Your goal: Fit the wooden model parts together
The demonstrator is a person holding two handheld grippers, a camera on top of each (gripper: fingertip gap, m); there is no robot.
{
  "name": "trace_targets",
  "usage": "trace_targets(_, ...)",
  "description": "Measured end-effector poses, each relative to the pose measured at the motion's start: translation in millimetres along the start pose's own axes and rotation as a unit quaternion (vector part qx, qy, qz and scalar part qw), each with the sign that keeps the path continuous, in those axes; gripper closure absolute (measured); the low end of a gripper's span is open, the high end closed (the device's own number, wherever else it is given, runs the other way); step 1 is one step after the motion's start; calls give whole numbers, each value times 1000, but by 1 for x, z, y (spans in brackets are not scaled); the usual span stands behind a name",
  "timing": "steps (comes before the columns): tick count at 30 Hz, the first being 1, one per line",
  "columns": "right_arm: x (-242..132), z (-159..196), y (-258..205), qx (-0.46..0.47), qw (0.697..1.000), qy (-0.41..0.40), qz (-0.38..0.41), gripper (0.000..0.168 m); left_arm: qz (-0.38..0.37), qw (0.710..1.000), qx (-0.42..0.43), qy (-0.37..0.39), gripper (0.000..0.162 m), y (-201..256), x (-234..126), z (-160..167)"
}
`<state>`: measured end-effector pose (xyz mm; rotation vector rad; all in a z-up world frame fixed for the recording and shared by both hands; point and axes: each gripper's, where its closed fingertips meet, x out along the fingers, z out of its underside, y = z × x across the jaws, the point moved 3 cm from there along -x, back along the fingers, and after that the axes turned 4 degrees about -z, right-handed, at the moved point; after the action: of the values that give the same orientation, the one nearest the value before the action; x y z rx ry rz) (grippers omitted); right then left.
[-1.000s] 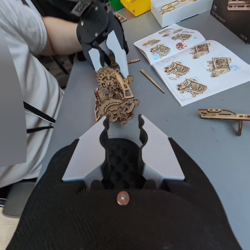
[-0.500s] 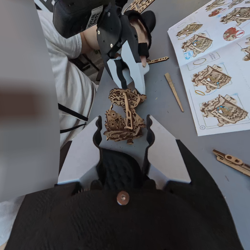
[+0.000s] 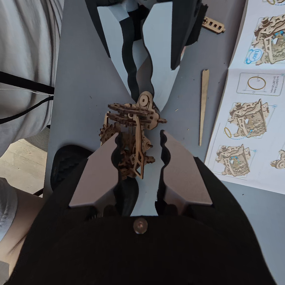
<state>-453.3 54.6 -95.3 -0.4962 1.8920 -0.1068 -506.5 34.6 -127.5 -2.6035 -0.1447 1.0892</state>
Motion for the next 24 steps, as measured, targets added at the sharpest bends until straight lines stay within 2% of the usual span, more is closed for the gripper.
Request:
trace_targets(6, 10, 8, -3, 28, 997, -20, -71, 116, -3, 1000, -4, 3, 130, 1, 2, -2)
trace_targets(12, 12, 10, -2, 59, 978, -1, -200, 117, -5, 1000, -5, 2, 130, 1, 3, -3)
trace_targets(16, 13, 16, -5, 41, 976, -3, -214, 128, -11, 1000, -5, 7, 130, 2, 3, -3)
trace_targets(18, 13, 17, -2, 40, 978, -1, -207, 142, -12, 1000, -9, 11, 130, 2, 3, -3)
trace_targets(24, 11, 17, 0, 53, 974, 17, -220, 142, -19, 999, -15, 25, 130, 3, 5, -4)
